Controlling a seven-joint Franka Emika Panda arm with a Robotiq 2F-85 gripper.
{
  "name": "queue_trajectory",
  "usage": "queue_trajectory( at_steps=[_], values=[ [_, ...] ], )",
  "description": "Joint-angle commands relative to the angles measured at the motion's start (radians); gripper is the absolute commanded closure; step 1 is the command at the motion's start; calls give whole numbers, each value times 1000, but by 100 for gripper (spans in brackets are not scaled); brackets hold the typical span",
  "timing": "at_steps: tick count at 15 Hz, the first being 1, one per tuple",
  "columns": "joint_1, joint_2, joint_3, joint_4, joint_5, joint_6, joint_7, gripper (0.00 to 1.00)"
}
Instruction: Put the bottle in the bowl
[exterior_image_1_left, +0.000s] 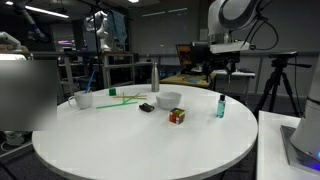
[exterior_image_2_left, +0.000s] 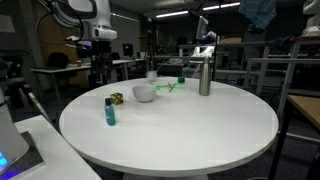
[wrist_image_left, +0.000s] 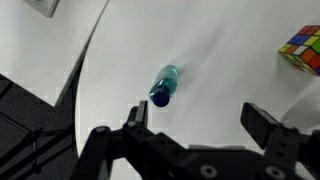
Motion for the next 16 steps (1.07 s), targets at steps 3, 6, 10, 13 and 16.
queue_trajectory(
  at_steps=[3,6,10,13,16],
  values=[
    [89,-85,105,4,101,-34,412,0],
    [131,-110,170,3,119,-42,661,0],
    [172,-102,218,3,121,-60,960,0],
    [185,-85,215,1,111,-78,1116,0],
    [195,-75,190,0,97,-102,1160,0]
  ],
)
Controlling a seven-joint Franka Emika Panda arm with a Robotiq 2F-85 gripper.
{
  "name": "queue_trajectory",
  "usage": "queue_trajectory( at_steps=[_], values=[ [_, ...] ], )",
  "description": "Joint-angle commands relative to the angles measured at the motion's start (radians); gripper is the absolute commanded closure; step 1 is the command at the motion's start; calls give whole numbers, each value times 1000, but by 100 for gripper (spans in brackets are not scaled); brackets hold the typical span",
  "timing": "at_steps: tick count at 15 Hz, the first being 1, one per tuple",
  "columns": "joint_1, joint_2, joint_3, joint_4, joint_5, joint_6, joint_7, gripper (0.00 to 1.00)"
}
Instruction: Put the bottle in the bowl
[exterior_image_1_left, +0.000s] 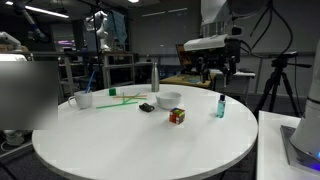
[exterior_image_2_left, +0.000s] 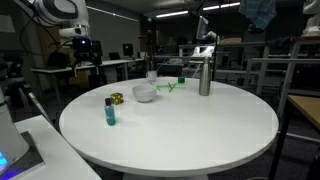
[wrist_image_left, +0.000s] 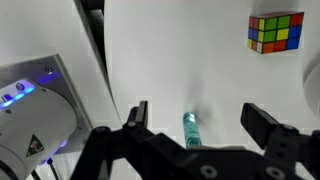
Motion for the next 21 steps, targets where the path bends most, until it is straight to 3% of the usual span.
queue_trajectory(
  at_steps=[1,10,14,15,21],
  values=[
    [18,13,-34,0,-13,-29,56,0],
    [19,35,-76,0,-132,9,-106,0],
    [53,-3,-51,1,-170,71,-152,0],
    [26,23,-64,2,-162,42,-122,0],
    [59,5,-55,4,-162,57,-133,0]
  ],
)
